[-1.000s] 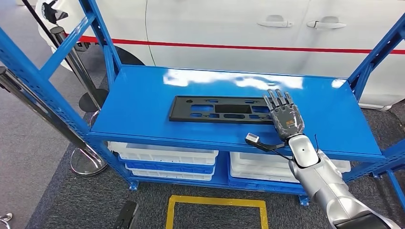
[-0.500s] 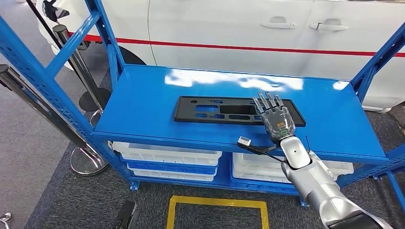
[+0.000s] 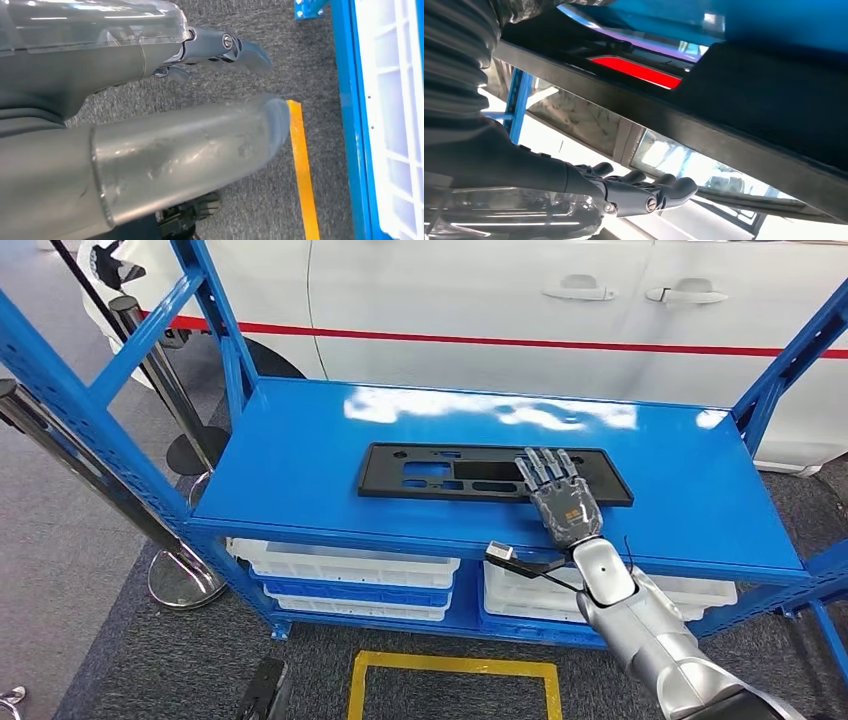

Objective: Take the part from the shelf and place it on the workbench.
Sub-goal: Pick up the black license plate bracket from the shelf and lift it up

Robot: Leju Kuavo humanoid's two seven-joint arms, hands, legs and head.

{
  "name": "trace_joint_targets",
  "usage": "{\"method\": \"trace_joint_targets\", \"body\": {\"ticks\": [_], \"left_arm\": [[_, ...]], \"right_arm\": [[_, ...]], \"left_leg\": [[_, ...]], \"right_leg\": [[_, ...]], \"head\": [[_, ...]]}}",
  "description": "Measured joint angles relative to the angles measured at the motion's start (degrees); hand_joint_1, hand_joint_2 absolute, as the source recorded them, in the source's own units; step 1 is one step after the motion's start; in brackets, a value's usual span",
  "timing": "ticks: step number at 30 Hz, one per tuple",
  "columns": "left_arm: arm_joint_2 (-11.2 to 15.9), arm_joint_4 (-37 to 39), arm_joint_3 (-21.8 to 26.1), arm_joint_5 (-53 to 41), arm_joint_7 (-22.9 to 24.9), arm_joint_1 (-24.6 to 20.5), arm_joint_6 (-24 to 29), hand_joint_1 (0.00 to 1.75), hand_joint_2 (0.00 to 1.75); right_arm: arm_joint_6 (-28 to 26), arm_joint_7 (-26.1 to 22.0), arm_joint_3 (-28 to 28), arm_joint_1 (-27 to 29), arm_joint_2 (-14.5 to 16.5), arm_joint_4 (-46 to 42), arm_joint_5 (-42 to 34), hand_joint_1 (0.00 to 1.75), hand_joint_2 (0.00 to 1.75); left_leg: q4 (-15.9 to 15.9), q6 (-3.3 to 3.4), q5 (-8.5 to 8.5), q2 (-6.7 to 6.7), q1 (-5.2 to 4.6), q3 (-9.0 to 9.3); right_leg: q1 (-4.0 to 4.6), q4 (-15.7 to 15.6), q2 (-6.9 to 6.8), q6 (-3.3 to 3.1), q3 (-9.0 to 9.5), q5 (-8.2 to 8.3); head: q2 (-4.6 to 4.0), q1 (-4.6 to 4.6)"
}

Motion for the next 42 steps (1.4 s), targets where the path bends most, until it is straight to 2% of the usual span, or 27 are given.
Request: {"method": "trace_joint_targets", "body": {"ticks": [2, 4, 5, 6, 7, 9, 11, 15, 17, 19, 20, 21, 22, 24, 25, 27, 28, 30, 31, 32, 34, 35, 36, 37, 38, 40, 42], "left_arm": [[0.0, 0.0, 0.0, 0.0, 0.0, 0.0, 0.0, 0.00, 0.00], [0.1, 0.0, 0.0, 0.0, 0.0, 0.1, 0.0, 0.00, 0.00], [0.1, 0.0, 0.0, 0.0, 0.0, 0.2, 0.0, 0.00, 0.00], [0.1, 0.0, 0.0, 0.0, 0.0, 0.3, 0.0, 0.00, 0.00], [0.1, 0.0, 0.0, 0.0, 0.0, 0.3, 0.0, 0.00, 0.00], [0.2, 0.0, 0.0, 0.0, 0.0, 0.3, 0.0, 0.00, 0.00], [0.3, 0.0, 0.0, 0.0, -0.1, 0.2, 0.0, 0.00, 0.00], [0.4, 0.0, 0.0, 0.1, -0.2, 0.2, 0.0, 0.00, 0.00], [0.4, 0.0, 0.0, 0.1, -0.2, 0.2, 0.0, 0.00, 0.00], [0.4, 0.0, 0.0, 0.1, -0.2, 0.2, -0.1, 0.00, 0.00], [0.4, 0.0, 0.0, 0.1, -0.2, 0.3, -0.1, 0.00, 0.00], [0.4, 0.0, 0.0, 0.1, -0.2, 0.4, -0.1, 0.00, 0.00], [0.4, 0.0, 0.0, 0.1, -0.2, 0.4, -0.1, 0.00, 0.00], [0.4, 0.0, 0.0, 0.1, -0.2, 0.4, -0.1, 0.00, 0.00], [0.4, 0.0, 0.0, 0.1, -0.2, 0.3, -0.1, 0.00, 0.00], [0.4, 0.0, 0.0, 0.1, -0.3, 0.3, -0.1, 0.00, 0.00], [0.4, 0.0, 0.0, 0.1, -0.3, 0.3, -0.1, 0.00, 0.00], [0.4, 0.0, 0.0, 0.1, -0.3, 0.3, -0.1, 0.00, 0.00], [0.4, 0.0, 0.0, 0.1, -0.4, 0.3, -0.2, 0.00, 0.00], [0.4, 0.0, 0.0, 0.1, -0.4, 0.3, -0.2, 0.00, 0.00], [0.4, 0.0, 0.0, 0.1, -0.6, 0.4, -0.2, 0.00, 0.00], [0.4, 0.0, 0.0, 0.2, -0.6, 0.5, -0.2, 0.00, 0.00], [0.4, 0.0, 0.0, 0.2, -0.7, 0.7, -0.2, 0.00, 0.00], [0.5, 0.0, 0.0, 0.2, -0.7, 0.7, -0.2, 0.00, 0.00], [0.5, 0.0, 0.0, 0.2, -0.7, 0.8, -0.2, 0.00, 0.00], [0.5, 0.0, 0.0, 0.2, -0.8, 0.7, -0.2, 0.00, 0.00], [0.5, 0.0, 0.0, 0.2, -0.9, 0.6, -0.2, 0.00, 0.00]], "right_arm": [[0.0, -0.2, 0.0, -0.1, 0.3, 0.1, 0.0, 0.89, 1.75], [0.0, -0.7, 0.0, 0.0, 0.6, 0.4, 0.0, 1.75, 1.75], [0.0, -1.1, 0.0, 0.1, 0.7, 0.5, 0.0, 1.75, 1.75], [0.0, -1.4, 0.0, 0.2, 0.7, 0.6, 0.0, 1.75, 1.75], [0.0, -1.7, 0.0, 0.3, 0.7, 0.7, 0.0, 1.75, 1.75], [0.0, -2.0, 0.0, 0.3, 0.8, 0.8, 0.0, 1.75, 1.75], [0.0, -2.1, 0.0, 0.3, 0.8, 0.8, 0.0, 1.75, 1.75], [0.0, -2.6, -0.2, 0.3, 0.9, 0.4, 0.0, 1.75, 1.75], [0.0, -2.8, -0.5, 0.4, 0.9, -0.2, 0.0, 1.75, 1.75], [0.0, -2.9, -0.7, 0.6, 0.9, -0.4, 0.0, 1.75, 1.75], [0.0, -3.0, -0.8, 0.8, 0.9, -0.5, 0.0, 1.75, 1.75], [0.0, -3.0, -0.8, 0.9, 0.9, -0.6, 0.0, 1.75, 1.75], [0.0, -3.0, -0.8, 0.9, 0.9, -0.7, 0.0, 1.75, 1.75], [0.0, -3.1, -0.9, 0.9, 0.9, -1.0, 0.0, 1.75, 1.75], [-0.1, -3.1, -0.9, 0.9, 0.9, -1.2, 0.0, 1.75, 1.75], [-0.1, -3.1, -0.9, 0.9, 0.9, -1.5, 0.0, 1.75, 1.75], [-0.1, -3.1, -0.9, 0.9, 0.9, -1.8, 0.0, 1.75, 1.75], [-0.1, -3.0, -1.0, 1.2, 0.8, -2.5, 0.0, 1.75, 1.75], [-0.1, -3.0, -1.0, 1.3, 0.8, -3.0, 0.0, 1.75, 1.75], [-0.1, -3.0, -1.1, 1.5, 0.8, -3.5, 0.0, 1.75, 1.75], [0.0, -3.1, -1.2, 1.9, 0.9, -4.2, 0.0, 1.75, 1.75], [0.0, -3.1, -1.2, 2.2, 0.9, -4.5, 0.0, 1.75, 1.75], [0.0, -3.1, -1.3, 2.5, 0.9, -4.8, 0.0, 1.75, 1.75], [0.0, -3.2, -1.5, 2.8, 0.9, -5.1, 0.0, 1.75, 1.75], [0.0, -3.2, -1.6, 2.9, 0.9, -5.4, 0.0, 1.75, 1.75], [0.0, -3.2, -1.8, 3.2, 0.8, -6.0, 0.0, 1.75, 1.75], [0.0, -3.2, -2.0, 3.3, 0.7, -6.4, 0.0, 1.75, 1.75]], "left_leg": [[4.5, -0.51, -2.79, 0.05, 0.08, -1.93], [12.0, -0.95, -6.26, 0.07, 0.26, -5.40], [14.6, -1.13, -6.99, 0.08, 0.36, -6.64], [15.2, -1.25, -6.63, 0.09, 0.46, -6.90], [13.4, -1.31, -5.23, 0.10, 0.55, -6.00], [5.8, -1.14, -1.72, 0.16, 0.67, -2.04], [0.6, -0.64, -0.29, 0.12, 0.55, 0.47], [-0.3, 0.76, 0.10, 0.13, 0.39, 0.64], [-0.7, 1.38, 0.42, 0.20, 0.59, 0.70], [-0.7, 1.54, 0.45, 0.20, 0.54, 0.60], [-0.7, 1.55, 0.45, 0.19, 0.51, 0.57], [-0.7, 1.55, 0.44, 0.17, 0.49, 0.57], [-0.7, 1.53, 0.43, 0.14, 0.49, 0.62], [-0.7, 1.41, 0.37, 0.09, 0.48, 0.81], [-0.7, 1.23, 0.31, 0.08, 0.39, 0.82], [-0.6, 0.73, 0.28, 0.08, 0.28, 0.73], [-0.7, 0.39, 0.31, 0.07, 0.25, 0.72], [-0.6, -0.23, 0.07, 0.09, 0.26, 0.72], [0.4, -0.50, -0.70, 0.11, 0.26, 0.33], [2.6, -0.70, -2.08, 0.13, 0.28, -0.61], [9.9, -1.02, -5.89, 0.14, 0.46, -3.95], [13.4, -1.18, -7.25, 0.15, 0.52, -5.58], [15.4, -1.32, -7.61, 0.15, 0.56, -6.50], [15.1, -1.41, -6.78, 0.16, 0.61, -6.36], [12.5, -1.42, -4.99, 0.18, 0.68, -5.10], [4.6, -1.23, -1.43, 0.21, 0.72, -1.20], [0.3, -0.74, -0.43, 0.18, 0.60, 0.80]], "right_leg": [[-0.31, -0.5, -0.24, -0.67, 0.37, 0.25], [-0.28, -0.5, -0.37, -0.94, 0.30, 0.27], [-0.28, -0.4, -0.39, -0.97, 0.24, 0.26], [-0.28, -0.3, -0.38, -0.94, 0.20, 0.23], [-0.31, -0.2, -0.36, -0.87, 0.18, 0.18], [-0.34, 0.3, -0.28, -0.50, 0.09, -0.09], [-0.18, 0.9, -0.16, 0.10, -0.19, -0.33], [-0.34, 1.3, -0.01, 1.44, -0.57, -0.56], [-0.51, 5.0, 0.04, 2.03, -2.21, -3.05], [-0.55, 12.6, 0.05, 2.45, -5.73, -6.78], [-0.56, 15.7, 0.05, 2.57, -7.27, -7.84], [-0.55, 17.0, 0.05, 2.58, -7.90, -7.74], [-0.54, 15.8, 0.05, 2.49, -7.33, -6.50], [-0.46, 8.2, 0.05, 2.00, -3.58, -2.53], [-0.28, 4.4, 0.03, 1.67, -1.71, -1.14], [0.09, 0.6, 0.02, 1.07, -0.05, -0.35], [0.27, 0.5, 0.02, 0.82, -0.03, -0.41], [0.05, 0.0, 0.00, 0.15, 0.18, -0.15], [-0.12, -0.3, -0.08, -0.27, 0.35, 0.03], [-0.30, -0.5, -0.17, -0.63, 0.50, 0.19], [-0.32, -0.6, -0.33, -1.01, 0.49, 0.22], [-0.31, -0.6, -0.36, -1.07, 0.45, 0.20], [-0.30, -0.6, -0.36, -1.07, 0.43, 0.16], [-0.31, -0.5, -0.33, -1.02, 0.44, 0.12], [-0.33, -0.3, -0.27, -0.90, 0.46, 0.03], [-0.25, 0.3, -0.15, -0.44, 0.35, -0.34], [-0.04, 0.8, -0.02, 0.16, 0.01, -0.58]], "head": [[0.00, -0.01], [0.00, -0.02], [0.00, -0.02], [0.00, -0.02], [0.00, -0.02], [0.00, -0.02], [0.00, -0.01], [0.00, -0.01], [0.00, 0.00], [0.00, 0.00], [0.00, 0.00], [0.00, 0.00], [0.00, 0.00], [0.00, 0.00], [0.00, 0.00], [0.00, -0.01], [0.00, -0.01], [0.00, -0.01], [0.00, -0.03], [0.00, -0.04], [0.00, -0.05], [0.00, -0.04], [0.00, -0.04], [0.00, -0.04], [0.00, -0.05], [0.00, -0.05], [0.00, -0.02]]}}
